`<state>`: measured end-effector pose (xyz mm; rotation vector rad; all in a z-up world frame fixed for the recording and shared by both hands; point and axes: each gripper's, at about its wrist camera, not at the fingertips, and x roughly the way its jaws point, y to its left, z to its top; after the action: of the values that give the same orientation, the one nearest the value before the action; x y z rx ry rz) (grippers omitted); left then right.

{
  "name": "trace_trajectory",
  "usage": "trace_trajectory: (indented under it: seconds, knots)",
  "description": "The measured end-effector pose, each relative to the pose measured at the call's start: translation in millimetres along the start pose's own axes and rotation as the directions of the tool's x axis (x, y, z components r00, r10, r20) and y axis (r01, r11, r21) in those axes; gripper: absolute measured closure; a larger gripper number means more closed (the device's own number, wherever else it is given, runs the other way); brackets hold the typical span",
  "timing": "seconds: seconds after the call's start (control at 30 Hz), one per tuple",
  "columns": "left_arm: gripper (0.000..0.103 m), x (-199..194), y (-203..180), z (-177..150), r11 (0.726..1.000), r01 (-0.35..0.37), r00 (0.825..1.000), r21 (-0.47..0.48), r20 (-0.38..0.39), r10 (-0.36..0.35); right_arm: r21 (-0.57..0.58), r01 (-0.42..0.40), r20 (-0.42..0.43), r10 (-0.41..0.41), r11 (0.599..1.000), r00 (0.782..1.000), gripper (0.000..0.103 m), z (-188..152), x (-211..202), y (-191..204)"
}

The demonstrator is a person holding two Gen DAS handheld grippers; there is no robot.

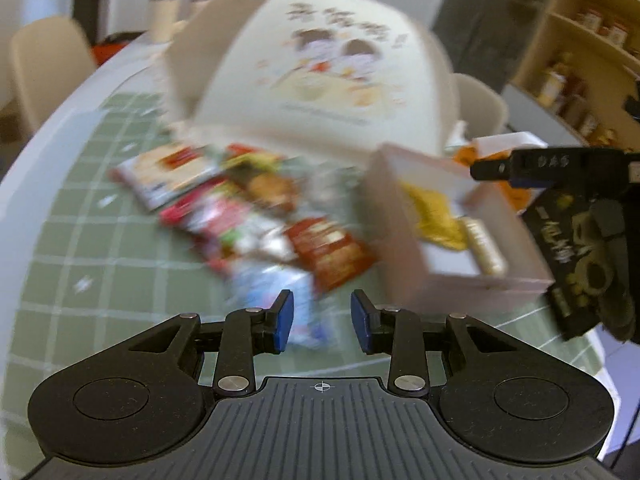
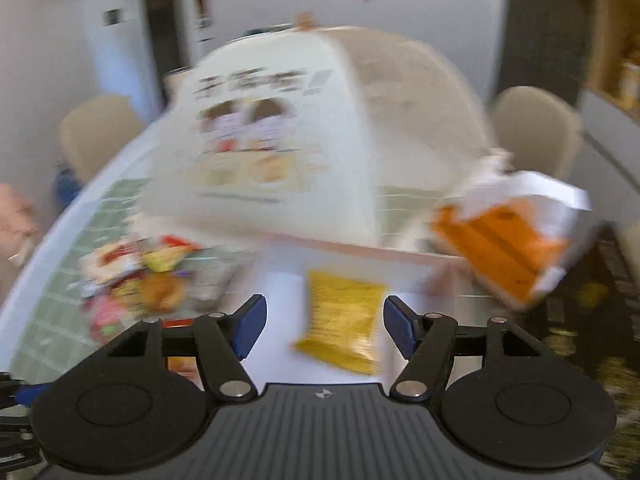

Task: Organize snacks
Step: 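Drop the stick into the pink box with left tool while right tool drops the yellow bag in, then grasp the small brown wrapped snack with left tool while right tool grasps white milk-candy bag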

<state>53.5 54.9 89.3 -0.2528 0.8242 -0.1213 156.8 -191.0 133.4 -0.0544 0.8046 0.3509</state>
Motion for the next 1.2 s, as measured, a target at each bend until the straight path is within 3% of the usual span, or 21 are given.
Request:
trace_trajectory:
  seconds: [0.13, 0.2, 0.27, 0.4, 0.47, 0.53, 0.6, 0.7, 0.77, 0.83, 0.97, 1.03, 1.1, 1.13, 1.17, 1.2]
  knots:
    - [0.067, 0, 35, -4, 0.997, -0.049, 0.998, -0.055, -0.041, 0.046, 0.0, -0.131, -0.1, 0.13, 0.991, 0.986, 0.037, 24, 43, 48]
    - [0.067, -3, 48, -5, 0.996, -0.051, 0.998, -0.067, -0.047, 0.048, 0.053, -0.144, -0.165, 0.151, 0.988, 0.975, 0.039, 40, 75, 66]
    - [0.067, -7, 62, -5, 0.996, -0.045, 0.998, -0.078, -0.051, 0.041, 0.077, -0.085, -0.238, 0.101, 0.993, 0.966, 0.051, 54, 113, 79]
    - [0.067, -13, 84, -10, 0.995, -0.021, 0.998, -0.095, -0.065, 0.015, -0.011, 0.095, -0.314, -0.093, 0.995, 0.945, 0.057, 68, 180, 96]
    - [0.067, -13, 92, -13, 0.995, -0.01, 0.997, -0.096, -0.078, 0.003, -0.046, 0.131, -0.337, -0.139, 0.99, 0.931, 0.071, 67, 201, 98]
    - [0.067, -12, 98, -15, 0.996, 0.009, 0.996, -0.086, -0.091, -0.017, -0.075, 0.135, -0.332, -0.152, 0.988, 0.931, 0.073, 65, 204, 101]
    - [0.067, -11, 103, -15, 0.996, 0.014, 0.995, -0.087, -0.094, -0.022, -0.082, 0.082, -0.34, -0.105, 0.993, 0.935, 0.075, 58, 197, 109]
    - [0.067, -8, 109, -10, 0.994, 0.018, 0.996, -0.108, -0.082, -0.027, -0.074, -0.006, -0.367, -0.021, 0.997, 0.93, 0.086, 36, 174, 121]
    - [0.067, -5, 110, -6, 0.994, 0.015, 0.997, -0.111, -0.079, -0.024, -0.025, -0.084, -0.405, 0.067, 0.996, 0.912, 0.094, 13, 157, 126]
    - [0.067, -2, 108, -4, 0.994, 0.016, 0.996, -0.11, -0.083, -0.025, 0.007, -0.142, -0.406, 0.132, 0.99, 0.904, 0.094, -6, 137, 128]
    - [0.067, -4, 97, 2, 0.995, 0.024, 0.997, -0.094, -0.068, -0.03, 0.075, -0.285, -0.431, 0.289, 0.956, 0.855, 0.094, -38, 103, 128]
    - [0.067, -4, 91, 6, 0.995, 0.024, 0.998, -0.092, -0.062, -0.03, 0.048, -0.287, -0.404, 0.281, 0.957, 0.87, 0.093, -34, 90, 125]
    - [0.067, -7, 84, 8, 0.996, 0.032, 0.998, -0.088, -0.059, -0.037, 0.019, -0.252, -0.335, 0.244, 0.967, 0.91, 0.091, -15, 84, 118]
    - [0.067, -8, 82, 9, 0.996, 0.038, 0.997, -0.078, -0.058, -0.042, 0.031, -0.229, -0.299, 0.227, 0.973, 0.927, 0.083, -1, 87, 113]
    - [0.067, -10, 81, 9, 0.997, 0.043, 0.997, -0.065, -0.056, -0.047, 0.05, -0.209, -0.273, 0.215, 0.977, 0.938, 0.065, 11, 91, 109]
    - [0.067, -13, 80, 9, 0.998, 0.045, 0.997, -0.054, -0.055, -0.048, 0.072, -0.192, -0.248, 0.205, 0.979, 0.947, 0.053, 23, 99, 106]
